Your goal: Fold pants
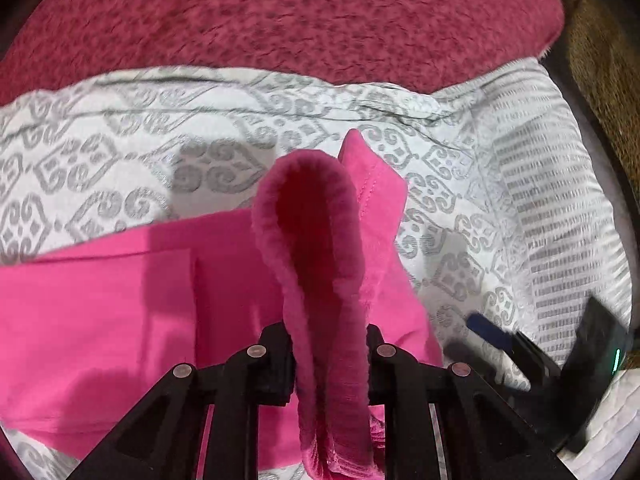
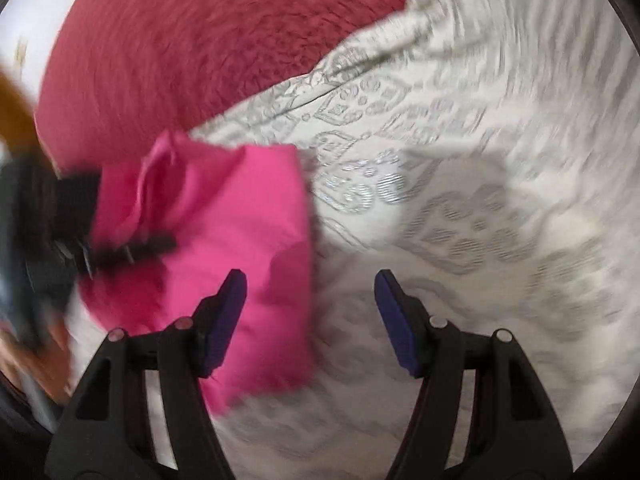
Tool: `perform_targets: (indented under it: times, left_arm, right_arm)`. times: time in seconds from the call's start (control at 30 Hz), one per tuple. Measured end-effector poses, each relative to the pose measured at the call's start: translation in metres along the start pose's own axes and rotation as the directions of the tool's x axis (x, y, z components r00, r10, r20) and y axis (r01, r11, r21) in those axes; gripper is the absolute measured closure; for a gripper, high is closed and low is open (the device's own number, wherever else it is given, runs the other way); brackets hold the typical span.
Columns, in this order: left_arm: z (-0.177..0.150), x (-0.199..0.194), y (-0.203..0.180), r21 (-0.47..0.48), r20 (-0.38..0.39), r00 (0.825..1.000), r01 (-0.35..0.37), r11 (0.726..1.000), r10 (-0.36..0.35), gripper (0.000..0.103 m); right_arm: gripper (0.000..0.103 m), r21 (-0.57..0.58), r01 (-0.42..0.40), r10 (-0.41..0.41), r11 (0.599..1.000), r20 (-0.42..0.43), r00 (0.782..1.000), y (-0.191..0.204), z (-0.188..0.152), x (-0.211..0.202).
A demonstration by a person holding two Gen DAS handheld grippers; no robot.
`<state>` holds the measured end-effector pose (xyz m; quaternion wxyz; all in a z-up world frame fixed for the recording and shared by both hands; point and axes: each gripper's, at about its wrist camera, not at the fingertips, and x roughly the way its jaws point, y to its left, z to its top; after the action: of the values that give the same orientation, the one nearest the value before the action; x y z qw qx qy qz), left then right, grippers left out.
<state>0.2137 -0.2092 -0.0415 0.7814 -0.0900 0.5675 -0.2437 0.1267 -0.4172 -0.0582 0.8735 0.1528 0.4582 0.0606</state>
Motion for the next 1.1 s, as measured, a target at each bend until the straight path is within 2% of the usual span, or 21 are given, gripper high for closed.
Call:
perform_targets:
  times: [0.07, 0.1, 0.2, 0.23, 0.27, 0.37, 0.57, 0.8, 0.87, 0.97, 1.1]
  left_arm:
    - [0.001, 0.001, 0.007, -0.021, -0.003, 1.0, 0.018, 1.0, -0.018, 0.084]
    - [0.001, -0.001, 0.01, -0.024, -0.002, 1.0, 0.022, 0.999, -0.022, 0.084]
    - [0.0, -0.006, 0.016, -0.027, 0.004, 0.999, 0.036, 0.999, -0.036, 0.084]
    - [-0.001, -0.01, 0.018, -0.031, 0.01, 0.999, 0.042, 0.999, -0.041, 0.084]
    - [-0.001, -0.012, 0.021, -0.037, 0.019, 0.999, 0.045, 0.998, -0.044, 0.084]
    - [-0.002, -0.023, 0.032, -0.059, 0.038, 0.998, 0.058, 0.997, -0.056, 0.084]
    - [-0.001, -0.047, 0.046, -0.079, 0.071, 0.994, 0.087, 0.993, -0.081, 0.084]
    - [0.003, -0.081, 0.061, -0.085, 0.12, 0.99, 0.09, 0.992, -0.079, 0.084]
    - [0.002, -0.092, 0.069, -0.086, 0.139, 0.987, 0.088, 0.992, -0.076, 0.084]
    - [-0.002, -0.108, 0.082, -0.096, 0.161, 0.984, 0.088, 0.992, -0.072, 0.084]
    - [-0.007, -0.122, 0.109, -0.116, 0.172, 0.983, 0.085, 0.99, -0.064, 0.084]
  right_arm:
    - [0.035, -0.128, 0.093, -0.092, 0.987, 0.011, 0.996, 0.015, -0.023, -0.007]
    - [0.035, -0.162, 0.107, -0.107, 0.981, 0.006, 0.994, 0.018, -0.035, -0.008]
    - [0.034, -0.157, 0.053, -0.061, 0.986, -0.05, 0.997, 0.016, -0.065, 0.001]
    - [0.033, -0.171, 0.075, -0.082, 0.982, -0.034, 0.996, 0.019, -0.069, 0.004]
    - [0.031, -0.184, 0.083, -0.089, 0.979, -0.027, 0.996, 0.021, -0.067, 0.004]
    - [0.031, -0.132, 0.036, -0.04, 0.991, -0.025, 0.999, 0.019, -0.06, 0.008]
    - [0.031, -0.117, 0.03, -0.031, 0.993, -0.011, 0.999, 0.033, -0.055, 0.016]
    - [0.031, -0.083, -0.095, 0.095, 0.992, -0.005, 0.995, 0.064, -0.056, 0.011]
    - [0.031, -0.073, -0.075, 0.074, 0.994, -0.013, 0.997, 0.076, -0.056, 0.016]
    - [0.031, -0.052, 0.0, -0.001, 0.999, -0.027, 1.0, 0.092, -0.057, 0.026]
    - [0.031, -0.014, 0.013, -0.013, 1.0, -0.003, 1.0, 0.102, -0.058, 0.028]
